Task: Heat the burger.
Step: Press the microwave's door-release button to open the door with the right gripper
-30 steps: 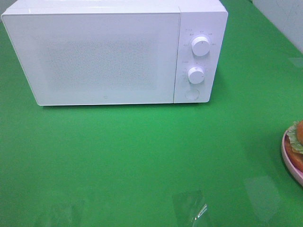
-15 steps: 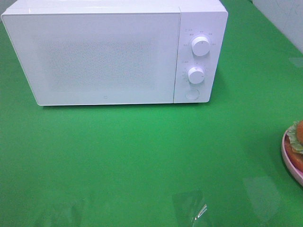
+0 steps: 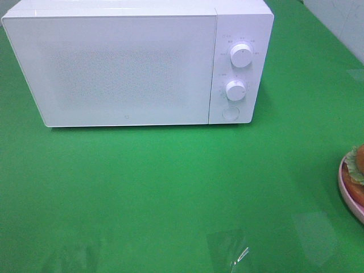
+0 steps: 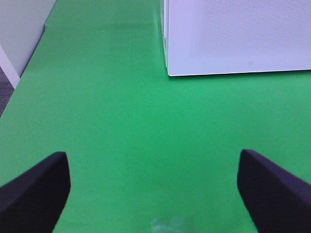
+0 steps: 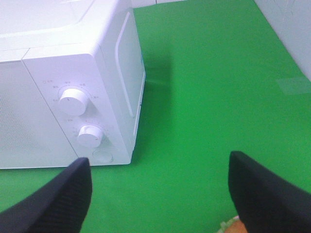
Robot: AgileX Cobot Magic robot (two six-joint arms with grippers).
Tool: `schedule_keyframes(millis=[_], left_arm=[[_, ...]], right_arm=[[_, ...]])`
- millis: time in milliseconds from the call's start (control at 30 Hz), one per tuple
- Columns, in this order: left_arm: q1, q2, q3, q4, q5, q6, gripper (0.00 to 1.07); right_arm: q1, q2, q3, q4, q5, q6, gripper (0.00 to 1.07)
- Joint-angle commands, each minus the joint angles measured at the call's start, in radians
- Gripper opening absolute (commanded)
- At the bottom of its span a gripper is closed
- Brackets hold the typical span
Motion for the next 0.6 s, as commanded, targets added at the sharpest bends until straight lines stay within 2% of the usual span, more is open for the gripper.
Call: schedule_keyframes(millis=[33,433,600], left_arm=[[0.004,-0.022,0.003,-0.009,-0.016,0.003,0.86],[0.004,-0.022,0.003,-0.009,-0.016,0.003,0.86],[0.004,-0.022,0.003,-0.009,-0.016,0.003,0.86]], right_arm=[[0.001,0.092,-0.005,-0.01,-0.104,0.0,0.76],[0.001,0.307,-0.005,-0.01,-0.272,0.0,0.76],[0.001,0.423,-0.005,-0.01,-0.437,0.0,0.76]])
